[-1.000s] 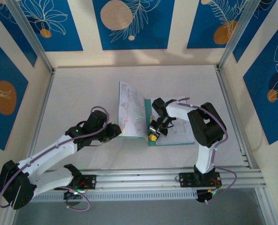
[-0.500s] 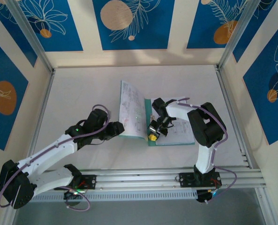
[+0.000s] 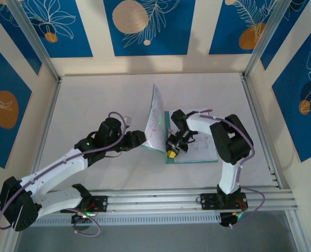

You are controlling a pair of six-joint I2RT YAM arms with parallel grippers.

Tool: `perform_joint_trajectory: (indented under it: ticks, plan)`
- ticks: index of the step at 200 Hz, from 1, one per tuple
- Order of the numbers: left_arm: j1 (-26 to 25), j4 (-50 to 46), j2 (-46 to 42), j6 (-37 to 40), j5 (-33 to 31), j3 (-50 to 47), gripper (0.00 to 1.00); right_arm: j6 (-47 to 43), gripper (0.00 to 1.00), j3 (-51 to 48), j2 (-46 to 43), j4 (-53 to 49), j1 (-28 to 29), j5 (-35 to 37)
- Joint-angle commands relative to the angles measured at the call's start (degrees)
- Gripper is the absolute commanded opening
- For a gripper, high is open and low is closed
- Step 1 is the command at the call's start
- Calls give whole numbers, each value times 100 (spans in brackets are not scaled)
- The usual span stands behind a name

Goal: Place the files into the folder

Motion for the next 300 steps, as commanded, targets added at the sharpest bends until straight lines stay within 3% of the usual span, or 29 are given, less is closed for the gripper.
perform_joint_trajectory:
  ticks: [1, 93, 117, 170, 199, 248, 300]
  plan:
    - [-168, 372, 203, -13, 254, 176, 47, -257, 0, -212, 214, 153, -126, 104]
    - [-508, 1292, 1081, -145, 592, 613, 45, -619, 0, -405, 217, 447, -491, -388]
    - [-592, 1170, 1361, -17, 514, 872, 42, -688, 0, -363, 167, 437, -555, -438]
    - [-691, -649, 1554, 507, -244, 1650, 13, -756, 0, -58, 19, 307, -581, -476]
    - [-720, -1776, 1515, 744, -903, 2011, 0, -751, 7, 299, -206, 73, -541, -445]
    - [-728, -3139, 1343, 1085, -1919, 2348, 0, -451, 22, 700, -1023, -377, -712, -34]
    - [-720, -4136, 1284, 1537, -2612, 2773, 0, -395, 28, 23, -2186, -118, -1502, -79]
